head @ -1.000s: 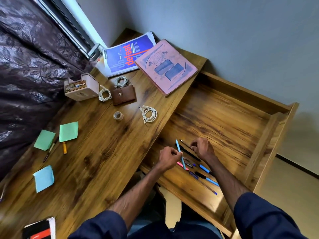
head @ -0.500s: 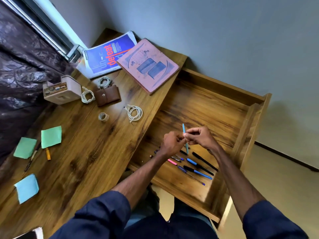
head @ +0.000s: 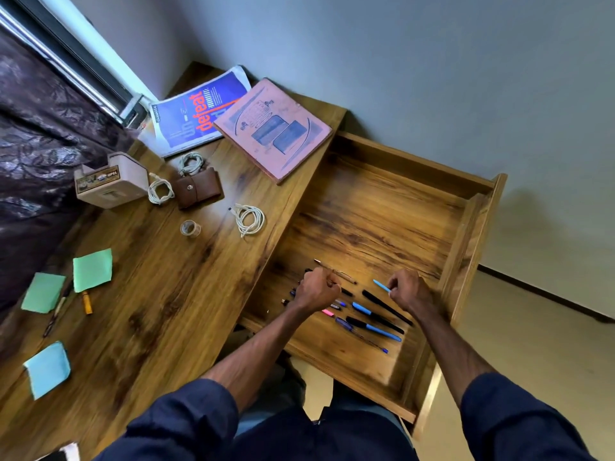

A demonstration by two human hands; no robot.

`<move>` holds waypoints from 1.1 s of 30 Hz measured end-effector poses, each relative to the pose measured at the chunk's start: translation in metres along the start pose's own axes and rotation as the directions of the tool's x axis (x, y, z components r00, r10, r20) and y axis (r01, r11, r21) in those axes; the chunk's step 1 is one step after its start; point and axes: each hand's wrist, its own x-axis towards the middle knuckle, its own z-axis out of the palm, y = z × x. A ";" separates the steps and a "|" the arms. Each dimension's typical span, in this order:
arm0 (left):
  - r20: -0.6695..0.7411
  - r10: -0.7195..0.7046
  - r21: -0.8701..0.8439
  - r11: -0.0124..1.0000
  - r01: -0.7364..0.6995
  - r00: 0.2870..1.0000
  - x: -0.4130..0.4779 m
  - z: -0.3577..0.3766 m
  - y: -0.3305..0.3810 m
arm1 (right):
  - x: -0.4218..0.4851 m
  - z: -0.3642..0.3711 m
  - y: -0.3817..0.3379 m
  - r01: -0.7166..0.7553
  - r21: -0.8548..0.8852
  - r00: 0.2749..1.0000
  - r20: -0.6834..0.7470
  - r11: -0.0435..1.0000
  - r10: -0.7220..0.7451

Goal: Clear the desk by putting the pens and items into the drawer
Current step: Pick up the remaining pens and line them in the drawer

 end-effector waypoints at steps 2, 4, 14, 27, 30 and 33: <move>0.004 -0.008 0.006 1.000 0.008 1.000 -0.001 0.001 -0.003 | -0.002 0.004 0.000 -0.002 -0.006 1.000 -0.021 1.000 0.002; 0.005 -0.015 0.011 1.000 0.015 1.000 -0.001 0.002 -0.005 | -0.003 0.006 0.000 -0.005 -0.008 0.999 -0.035 1.000 0.005; 0.011 -0.033 -0.003 0.999 0.033 0.999 -0.006 0.003 -0.010 | -0.006 0.009 0.001 0.006 -0.003 1.000 -0.030 1.000 -0.006; -0.036 -0.017 -0.054 0.998 0.015 0.999 -0.031 -0.015 -0.019 | -0.025 0.007 -0.058 0.213 -0.005 0.925 -0.322 0.977 -0.203; -0.092 -0.024 -0.069 0.997 0.018 0.995 -0.038 -0.030 -0.030 | -0.033 0.003 -0.099 0.353 0.034 0.860 -0.405 0.935 -0.310; -0.177 -0.021 -0.072 0.997 0.009 0.984 -0.050 -0.051 -0.042 | -0.049 0.003 -0.144 0.506 0.045 0.777 -0.458 0.861 -0.433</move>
